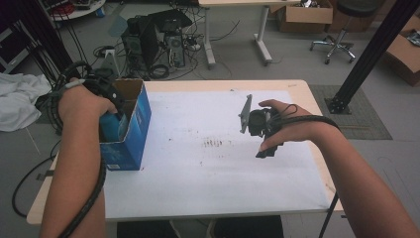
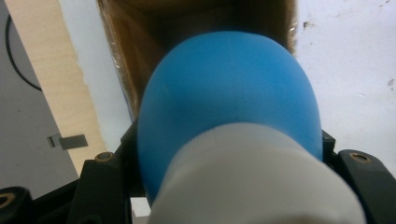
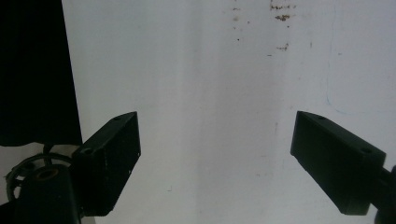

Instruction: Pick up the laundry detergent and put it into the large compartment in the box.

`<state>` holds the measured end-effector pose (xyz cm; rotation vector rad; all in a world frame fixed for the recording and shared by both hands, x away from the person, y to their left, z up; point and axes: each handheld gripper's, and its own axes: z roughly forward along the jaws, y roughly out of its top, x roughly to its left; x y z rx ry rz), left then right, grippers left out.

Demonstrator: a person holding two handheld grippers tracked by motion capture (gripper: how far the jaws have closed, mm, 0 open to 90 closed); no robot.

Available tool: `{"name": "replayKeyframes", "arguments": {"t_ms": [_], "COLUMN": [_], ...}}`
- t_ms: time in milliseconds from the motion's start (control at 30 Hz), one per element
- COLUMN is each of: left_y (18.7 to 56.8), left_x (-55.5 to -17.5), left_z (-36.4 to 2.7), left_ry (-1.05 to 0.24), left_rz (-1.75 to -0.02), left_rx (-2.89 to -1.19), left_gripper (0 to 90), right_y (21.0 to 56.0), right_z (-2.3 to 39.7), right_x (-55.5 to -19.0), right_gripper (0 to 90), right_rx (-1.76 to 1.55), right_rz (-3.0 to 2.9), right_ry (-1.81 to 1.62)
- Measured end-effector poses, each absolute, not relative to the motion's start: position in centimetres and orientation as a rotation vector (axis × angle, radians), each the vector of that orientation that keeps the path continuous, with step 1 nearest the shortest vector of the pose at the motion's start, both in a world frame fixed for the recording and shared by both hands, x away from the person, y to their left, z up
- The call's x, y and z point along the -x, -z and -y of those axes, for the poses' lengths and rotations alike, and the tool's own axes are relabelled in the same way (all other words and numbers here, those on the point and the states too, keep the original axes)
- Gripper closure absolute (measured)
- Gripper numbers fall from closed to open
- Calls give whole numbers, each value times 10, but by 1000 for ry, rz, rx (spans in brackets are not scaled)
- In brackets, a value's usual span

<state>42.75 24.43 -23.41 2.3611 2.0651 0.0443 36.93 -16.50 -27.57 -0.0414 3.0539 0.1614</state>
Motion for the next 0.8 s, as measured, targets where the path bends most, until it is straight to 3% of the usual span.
{"name": "replayKeyframes", "arguments": {"t_ms": [800], "left_y": [292], "left_x": [-434], "left_z": [-248], "left_ry": [-23], "left_rz": [-2095], "left_rx": [-2369], "left_gripper": [393], "right_y": [281], "right_z": [164], "right_x": [-369], "right_gripper": [159], "right_rx": [32], "right_rz": [-3064], "right_ry": [-154]}}
